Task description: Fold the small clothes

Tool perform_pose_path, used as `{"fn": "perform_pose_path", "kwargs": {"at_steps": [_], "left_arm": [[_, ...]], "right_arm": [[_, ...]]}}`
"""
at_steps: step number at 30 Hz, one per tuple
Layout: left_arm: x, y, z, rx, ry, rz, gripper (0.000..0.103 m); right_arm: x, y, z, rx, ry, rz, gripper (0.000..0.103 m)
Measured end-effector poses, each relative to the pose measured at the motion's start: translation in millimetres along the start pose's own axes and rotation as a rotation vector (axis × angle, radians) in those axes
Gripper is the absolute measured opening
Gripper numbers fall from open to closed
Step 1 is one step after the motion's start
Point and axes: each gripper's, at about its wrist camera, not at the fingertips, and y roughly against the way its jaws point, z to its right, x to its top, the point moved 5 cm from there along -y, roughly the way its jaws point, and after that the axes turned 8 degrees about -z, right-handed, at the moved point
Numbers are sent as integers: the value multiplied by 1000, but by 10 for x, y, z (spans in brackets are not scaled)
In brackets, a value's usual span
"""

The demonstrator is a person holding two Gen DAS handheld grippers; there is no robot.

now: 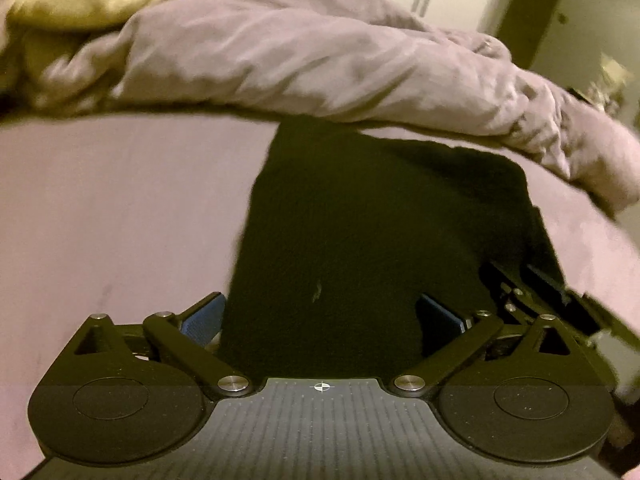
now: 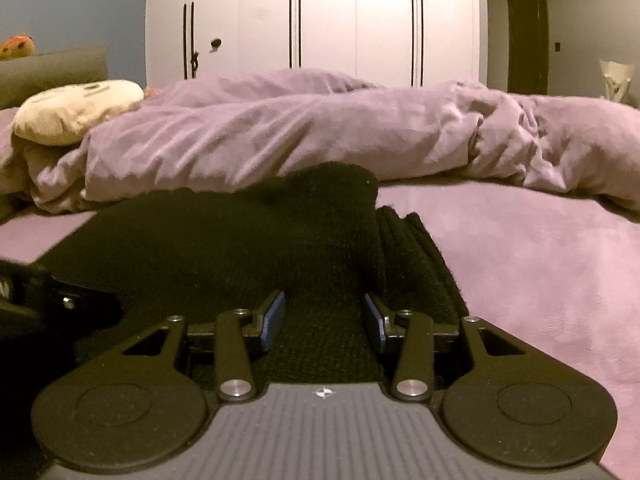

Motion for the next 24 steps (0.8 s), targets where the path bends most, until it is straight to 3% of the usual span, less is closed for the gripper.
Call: {"fn": "perform_pose_path", "kwargs": {"at_steps": [1,3,7,9,11,12,15,19,24], "left_arm": [[-33,106,-18,6,12,3,103],[-103,304,-11,37,-15,20,103],[-369,674,74,71,-87,48,103],[-502,814,98,82,-85,53,103],[-633,938,102,84,-54,49,103],[-689,996,111,77,-39,38,103],[-821,1179,139,72,-24,24,103],[-923,1337,155,114,-41,47,103],[-1051,1330,133,125,6,-6,103]], "right_arm": [[-10,79,2,6,-13,5,50],[-58,304,12,-37,-44,-8,76],[-334,841,-14,-21,-88,-43,77],[-454,972,-8,-76,-64,-78,80],[-529,930,71,-136,-53,-153,85],[-539,876,156,-127,-88,-186,92],[-534,746,294,-105,-139,-252,98],[-486,710,180,-159,-22,-260,99],[-438,682,198,-147,-14,-316,99]]}}
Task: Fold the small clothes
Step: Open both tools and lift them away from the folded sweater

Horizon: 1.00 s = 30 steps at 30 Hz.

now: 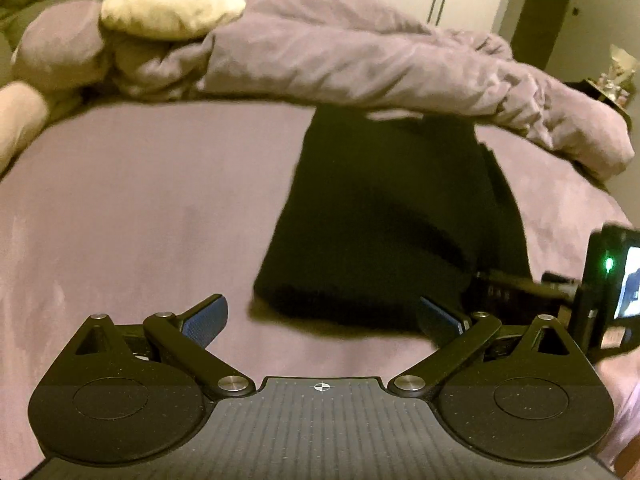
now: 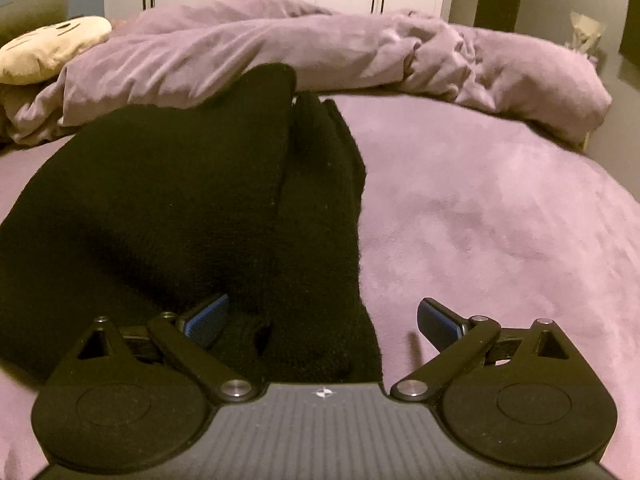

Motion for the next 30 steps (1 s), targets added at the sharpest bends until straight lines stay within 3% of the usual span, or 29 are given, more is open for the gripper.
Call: {"fn": "perform_pose_path", "kwargs": {"at_steps": [7,11,18,22,25,28,30], "left_arm": [[-237,225,-101,6,1,11,103],[-376,343,-129,-2,6,0,103],[-681,636,-236,49,-6,-3,103],[-827,764,-262,76,-42,-14,103],[-857,827,-264,108,-62,-31,103],[-837,903,-260,121,-66,-33,103],[-813,941,-249,127,-80,-38,103]], "right_arm": [[-128,492,2,-8,-62,-19,99],[-509,880,-54,89,-87,-55,99],[-1266,1558,-222,112,-42,-150,99],[-1570,1899,-307,180,-64,-202,99],[-1588,2093,-386,226,-61,-212,99],[-1479,2194,-473,174,-6,-194,99],[-1396,2177,-545,117,56,-253,99]]}}
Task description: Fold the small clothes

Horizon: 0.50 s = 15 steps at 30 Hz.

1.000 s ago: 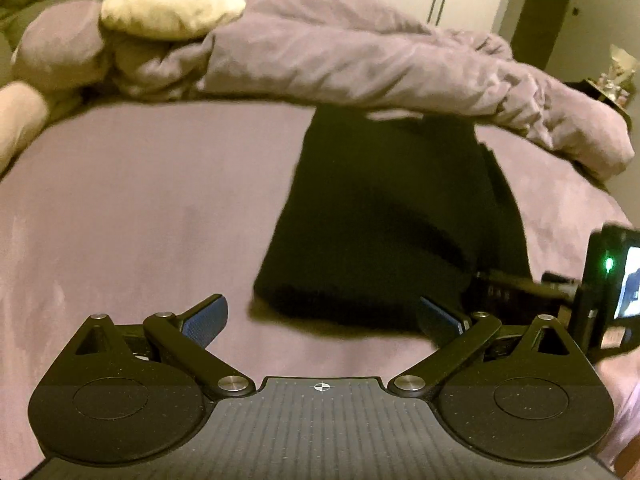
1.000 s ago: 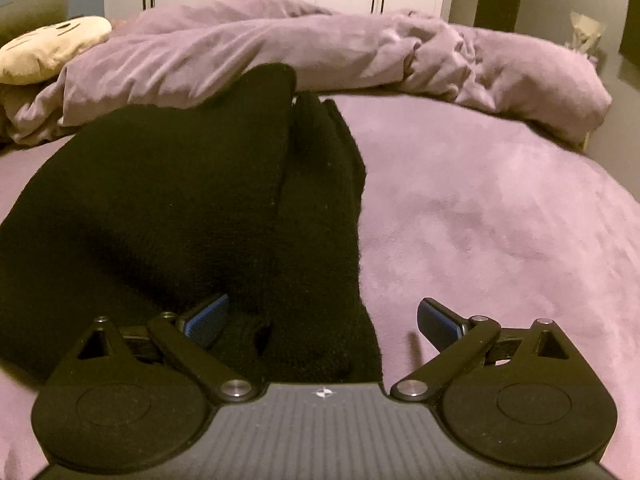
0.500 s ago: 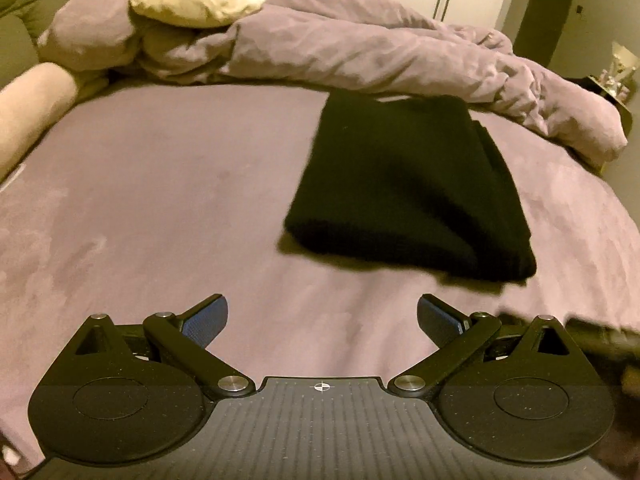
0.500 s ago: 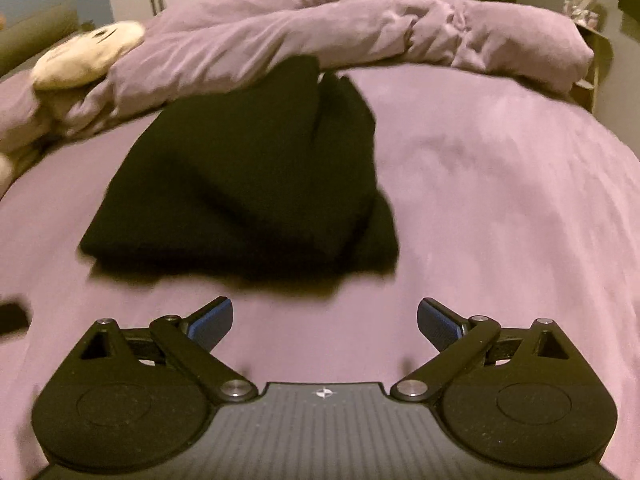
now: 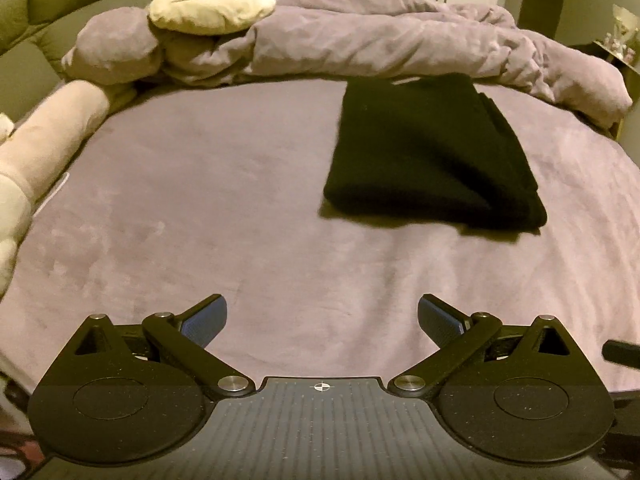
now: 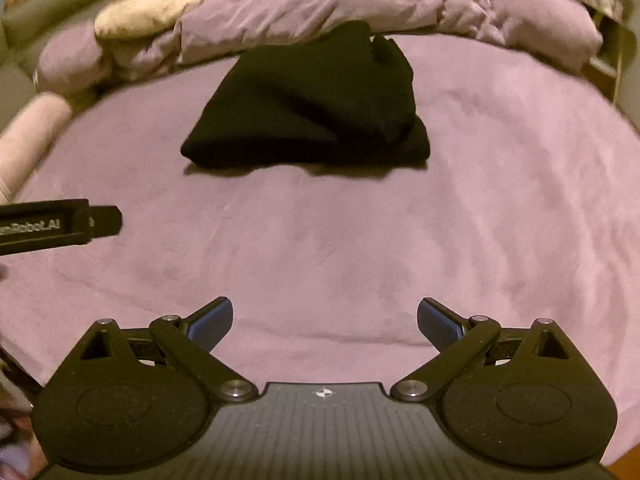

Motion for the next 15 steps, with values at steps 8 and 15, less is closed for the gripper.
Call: {"fn": "perform_pose_path", "kwargs": {"at_steps": [8,15], "left_arm": [[89,4,50,52,-71,-65,103],[177,-20,110,15,-61,-96,103]], "right_arm": [[235,180,1,-3,-46,22,99],[386,220,46,-42,-53,43,99]]}}
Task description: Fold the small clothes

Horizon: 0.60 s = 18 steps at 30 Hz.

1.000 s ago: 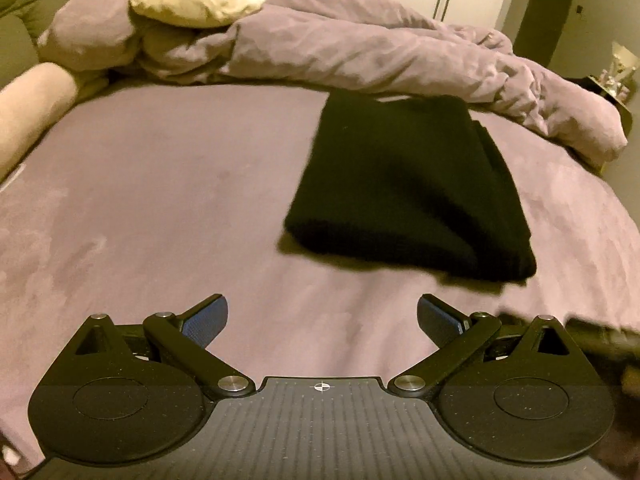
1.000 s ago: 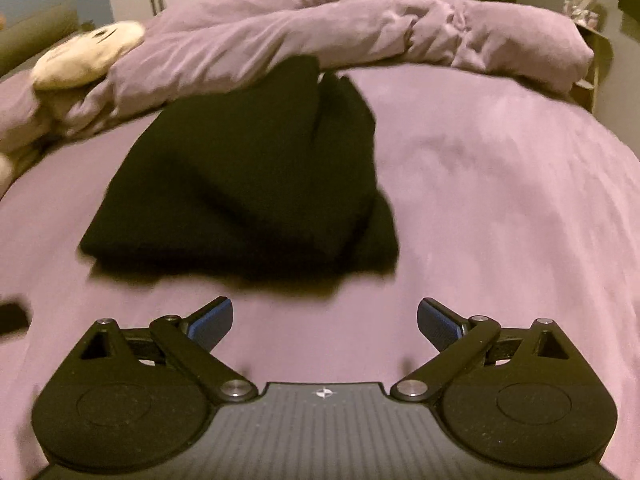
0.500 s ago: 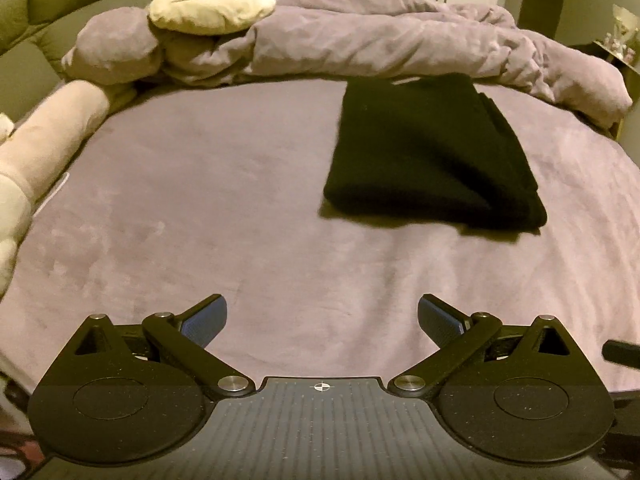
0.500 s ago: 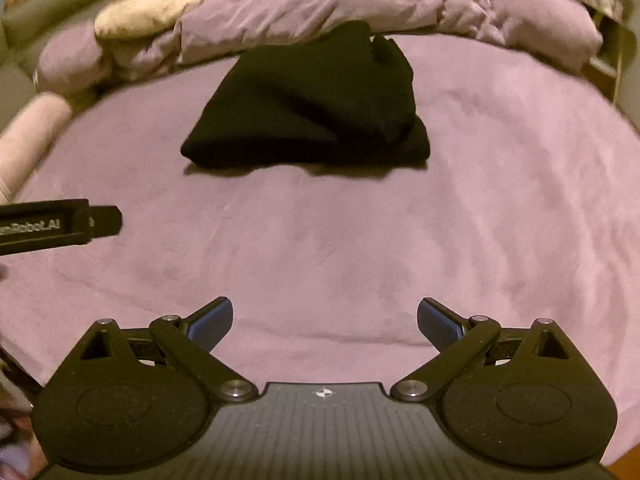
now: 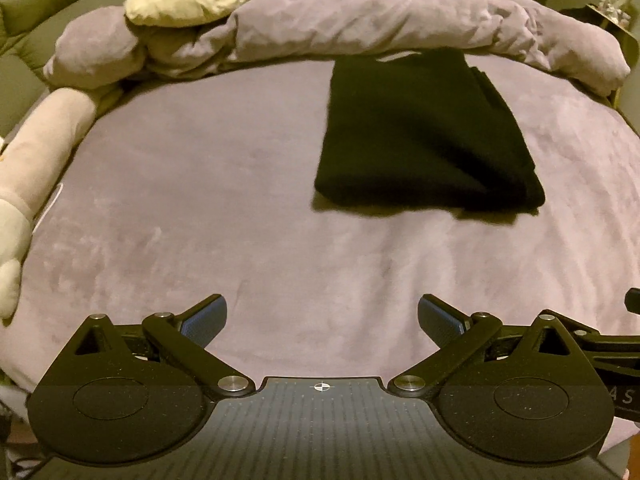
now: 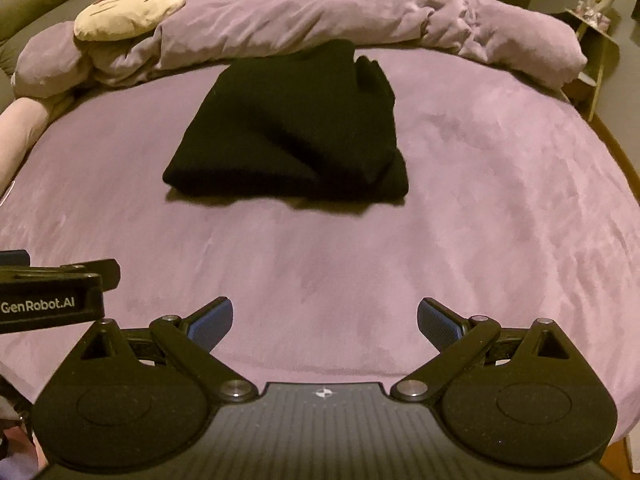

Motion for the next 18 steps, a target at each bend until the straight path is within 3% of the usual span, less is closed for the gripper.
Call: {"fn": "perform_pose_path", "kwargs": {"at_steps": [18], "left_arm": [[74,-4,29,-6,13,-16,103]], "right_arm": [[99,58,24,-8,-14,22,99]]}}
